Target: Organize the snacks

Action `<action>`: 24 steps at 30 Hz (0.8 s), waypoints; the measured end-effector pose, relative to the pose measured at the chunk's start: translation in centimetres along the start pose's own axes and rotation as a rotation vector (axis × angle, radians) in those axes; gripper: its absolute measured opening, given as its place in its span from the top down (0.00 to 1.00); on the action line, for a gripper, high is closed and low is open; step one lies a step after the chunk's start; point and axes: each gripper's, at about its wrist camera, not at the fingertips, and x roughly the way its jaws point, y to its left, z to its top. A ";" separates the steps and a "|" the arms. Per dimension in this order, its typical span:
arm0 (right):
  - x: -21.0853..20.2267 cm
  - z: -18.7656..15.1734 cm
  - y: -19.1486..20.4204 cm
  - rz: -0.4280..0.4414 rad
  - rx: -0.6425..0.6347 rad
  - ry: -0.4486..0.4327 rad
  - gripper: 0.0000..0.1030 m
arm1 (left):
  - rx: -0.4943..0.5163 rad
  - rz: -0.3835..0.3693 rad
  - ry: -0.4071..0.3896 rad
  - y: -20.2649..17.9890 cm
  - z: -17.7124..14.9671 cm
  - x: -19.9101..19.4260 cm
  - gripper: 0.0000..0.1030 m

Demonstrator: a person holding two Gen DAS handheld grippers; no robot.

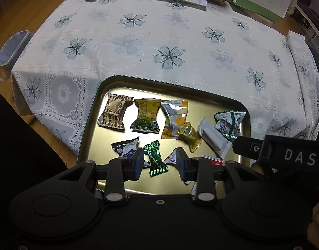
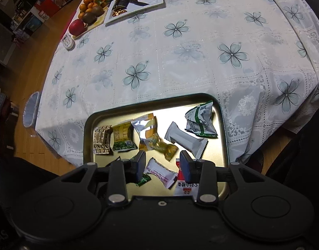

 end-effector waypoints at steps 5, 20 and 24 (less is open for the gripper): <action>0.6 -1.4 -0.3 -0.049 -0.034 0.016 0.62 | 0.004 0.040 -0.011 0.5 -1.1 0.5 0.58; 2.6 -7.8 -2.1 -0.154 -0.122 -0.025 0.63 | 0.059 0.143 -0.037 1.0 -5.8 2.3 0.57; 2.9 -9.0 -2.4 -0.185 -0.143 -0.064 0.63 | 0.066 0.142 -0.047 1.0 -6.9 2.4 0.57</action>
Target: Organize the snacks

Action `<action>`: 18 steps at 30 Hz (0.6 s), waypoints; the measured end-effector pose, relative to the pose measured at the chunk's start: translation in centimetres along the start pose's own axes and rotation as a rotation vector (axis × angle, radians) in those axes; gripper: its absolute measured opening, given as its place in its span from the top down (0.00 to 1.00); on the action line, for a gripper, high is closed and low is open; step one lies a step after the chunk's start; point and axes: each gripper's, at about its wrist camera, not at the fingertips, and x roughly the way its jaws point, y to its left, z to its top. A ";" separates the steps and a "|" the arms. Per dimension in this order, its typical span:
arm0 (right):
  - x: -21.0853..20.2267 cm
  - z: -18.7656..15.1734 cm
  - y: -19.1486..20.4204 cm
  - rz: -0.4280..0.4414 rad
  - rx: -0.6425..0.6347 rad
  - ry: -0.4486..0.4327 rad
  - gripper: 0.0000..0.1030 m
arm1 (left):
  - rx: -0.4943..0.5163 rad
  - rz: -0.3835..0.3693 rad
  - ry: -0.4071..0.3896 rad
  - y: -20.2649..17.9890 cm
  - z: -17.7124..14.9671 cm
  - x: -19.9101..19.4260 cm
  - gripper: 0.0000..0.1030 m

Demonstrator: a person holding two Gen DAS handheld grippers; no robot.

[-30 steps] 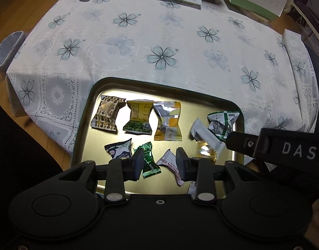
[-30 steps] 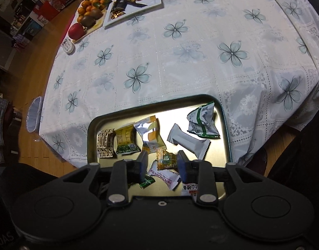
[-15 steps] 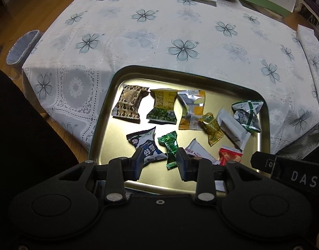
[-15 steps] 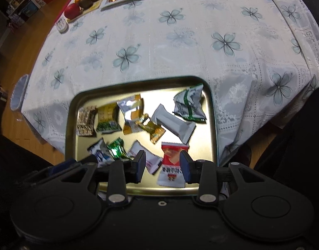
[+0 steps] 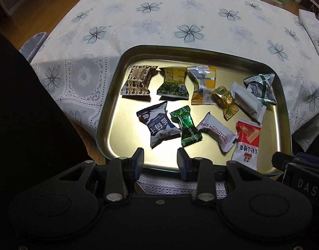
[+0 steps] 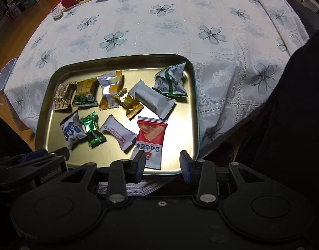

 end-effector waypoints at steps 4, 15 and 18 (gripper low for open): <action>0.3 -1.1 0.2 -0.008 -0.013 -0.028 0.63 | 0.009 0.001 -0.017 0.0 -0.8 0.1 0.57; 0.4 -2.4 0.0 0.027 0.001 -0.043 0.62 | 0.004 -0.003 -0.042 0.3 -2.4 0.4 0.56; 0.6 -2.5 -0.4 0.029 0.023 -0.038 0.62 | 0.007 0.007 -0.052 0.3 -2.6 0.5 0.56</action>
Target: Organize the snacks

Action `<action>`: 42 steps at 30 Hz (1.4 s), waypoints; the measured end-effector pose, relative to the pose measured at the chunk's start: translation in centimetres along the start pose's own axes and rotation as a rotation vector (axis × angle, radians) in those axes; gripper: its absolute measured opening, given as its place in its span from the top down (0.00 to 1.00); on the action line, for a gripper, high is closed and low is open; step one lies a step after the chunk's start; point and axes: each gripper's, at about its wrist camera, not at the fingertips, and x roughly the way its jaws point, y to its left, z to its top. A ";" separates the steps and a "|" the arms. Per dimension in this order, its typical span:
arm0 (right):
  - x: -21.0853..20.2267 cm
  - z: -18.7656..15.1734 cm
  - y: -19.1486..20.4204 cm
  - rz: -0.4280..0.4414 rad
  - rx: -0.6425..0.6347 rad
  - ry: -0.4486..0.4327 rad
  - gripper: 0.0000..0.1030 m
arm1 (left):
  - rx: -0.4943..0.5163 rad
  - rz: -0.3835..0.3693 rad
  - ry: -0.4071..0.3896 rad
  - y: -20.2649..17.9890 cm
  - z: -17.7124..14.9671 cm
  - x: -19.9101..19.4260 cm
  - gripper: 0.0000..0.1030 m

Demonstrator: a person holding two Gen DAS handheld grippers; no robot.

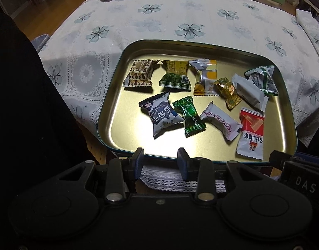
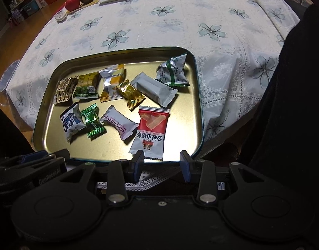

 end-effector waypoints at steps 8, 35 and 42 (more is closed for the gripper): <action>0.4 -0.2 -0.3 0.005 0.011 0.019 0.62 | 0.007 -0.001 0.000 -0.2 -0.5 0.0 0.56; 1.0 -0.1 -0.1 -0.007 -0.004 0.061 0.62 | -0.015 -0.017 0.030 0.1 -0.6 0.3 0.56; 1.0 -0.1 -0.1 -0.007 -0.006 0.059 0.62 | -0.014 -0.015 0.029 0.1 -0.6 0.3 0.56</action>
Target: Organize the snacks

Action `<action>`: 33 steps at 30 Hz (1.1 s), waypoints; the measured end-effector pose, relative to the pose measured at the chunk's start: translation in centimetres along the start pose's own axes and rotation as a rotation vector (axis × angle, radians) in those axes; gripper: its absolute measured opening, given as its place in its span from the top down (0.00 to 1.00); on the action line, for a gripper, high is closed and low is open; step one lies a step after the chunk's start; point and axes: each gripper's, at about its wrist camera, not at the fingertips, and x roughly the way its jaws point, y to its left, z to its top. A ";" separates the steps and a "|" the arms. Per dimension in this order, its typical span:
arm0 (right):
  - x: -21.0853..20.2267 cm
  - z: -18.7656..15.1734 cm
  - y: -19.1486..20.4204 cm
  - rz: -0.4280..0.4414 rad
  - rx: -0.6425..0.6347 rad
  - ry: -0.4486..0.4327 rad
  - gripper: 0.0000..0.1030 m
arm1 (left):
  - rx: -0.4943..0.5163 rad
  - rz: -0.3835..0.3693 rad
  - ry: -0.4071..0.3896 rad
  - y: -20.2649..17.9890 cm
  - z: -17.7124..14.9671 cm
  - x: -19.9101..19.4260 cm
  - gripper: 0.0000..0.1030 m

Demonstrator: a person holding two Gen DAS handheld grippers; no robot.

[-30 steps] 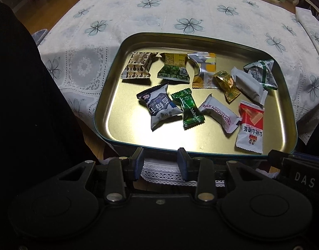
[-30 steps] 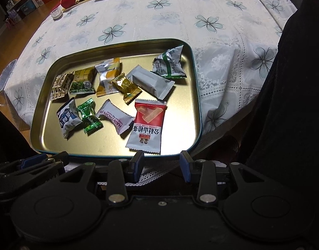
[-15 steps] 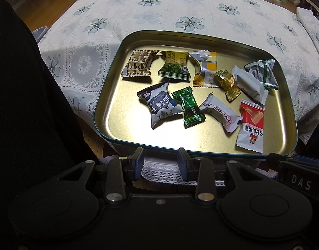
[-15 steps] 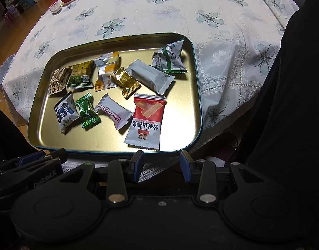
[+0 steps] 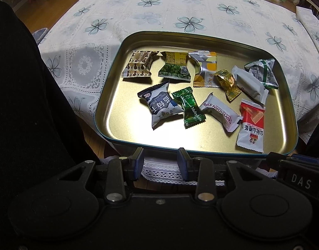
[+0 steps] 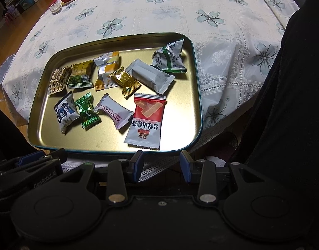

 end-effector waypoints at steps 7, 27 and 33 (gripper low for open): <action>0.0 -0.1 0.0 0.002 -0.003 -0.002 0.62 | 0.003 0.002 -0.001 0.0 0.0 0.0 0.56; 0.0 -0.2 0.1 0.004 -0.005 -0.007 0.62 | 0.008 0.007 -0.013 0.1 0.0 -0.2 0.56; -0.1 -0.2 0.1 0.005 -0.007 -0.007 0.62 | 0.010 0.006 -0.014 0.1 0.0 -0.3 0.56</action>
